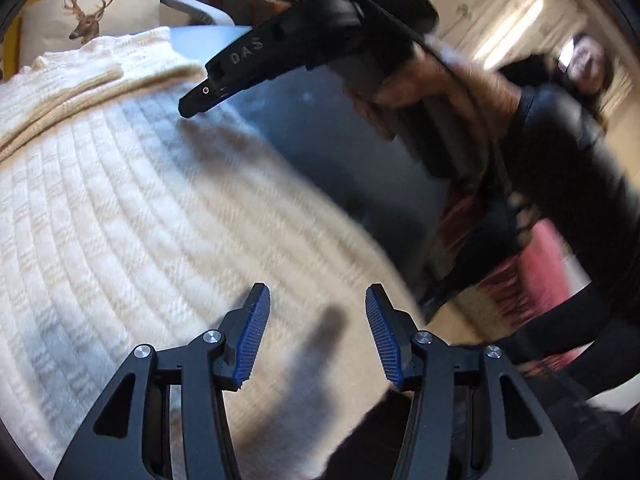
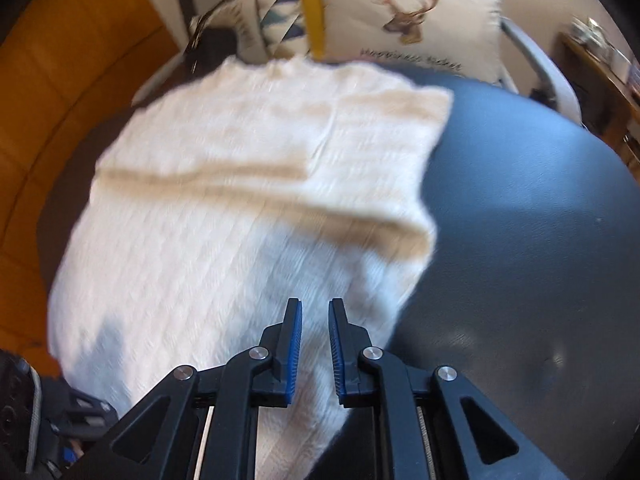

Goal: Fold clothes

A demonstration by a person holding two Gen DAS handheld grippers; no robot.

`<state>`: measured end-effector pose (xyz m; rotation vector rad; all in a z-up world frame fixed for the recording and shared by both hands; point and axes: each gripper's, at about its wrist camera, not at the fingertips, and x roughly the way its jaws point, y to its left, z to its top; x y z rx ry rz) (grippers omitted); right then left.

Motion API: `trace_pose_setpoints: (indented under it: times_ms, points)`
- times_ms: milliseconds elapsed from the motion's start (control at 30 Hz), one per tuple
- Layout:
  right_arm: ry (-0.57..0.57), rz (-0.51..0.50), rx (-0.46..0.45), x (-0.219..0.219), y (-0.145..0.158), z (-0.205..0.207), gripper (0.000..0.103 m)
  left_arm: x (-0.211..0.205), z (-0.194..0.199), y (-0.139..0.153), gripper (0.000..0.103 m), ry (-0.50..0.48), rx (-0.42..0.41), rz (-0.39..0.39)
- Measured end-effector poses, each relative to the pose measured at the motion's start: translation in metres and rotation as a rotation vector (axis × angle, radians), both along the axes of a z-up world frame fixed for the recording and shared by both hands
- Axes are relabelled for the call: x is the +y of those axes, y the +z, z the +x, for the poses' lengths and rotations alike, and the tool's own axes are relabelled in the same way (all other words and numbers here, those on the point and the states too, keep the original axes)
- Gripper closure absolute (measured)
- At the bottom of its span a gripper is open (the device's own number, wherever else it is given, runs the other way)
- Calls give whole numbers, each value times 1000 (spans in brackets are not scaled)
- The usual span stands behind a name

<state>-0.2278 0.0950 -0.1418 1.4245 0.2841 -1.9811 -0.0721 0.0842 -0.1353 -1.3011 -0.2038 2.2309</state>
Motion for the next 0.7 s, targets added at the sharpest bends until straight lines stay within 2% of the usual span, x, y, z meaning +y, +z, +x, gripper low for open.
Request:
trace_pose_setpoints:
  times_ms: [167, 300, 333, 500, 633, 700]
  points:
    - [-27, 28, 28, -1, -9, -10, 94, 11, 6, -1, 50, -6, 17, -53]
    - [-39, 41, 34, -1, 1, -8, 93, 4, 13, 9, 50, 31, 27, -33]
    - [-44, 31, 33, 2, 6, -3, 87, -2, 17, 12, 50, 49, 35, -30]
    - [2, -4, -23, 5, 15, 43, 86, -38, 33, 19, 50, 163, 45, -42]
    - [21, 55, -30, 6, 1, 78, 86, -62, 39, 11, 50, 205, 25, -67]
    - [14, 72, -4, 9, -1, 83, 86, -74, 42, 6, 50, 221, 14, -80]
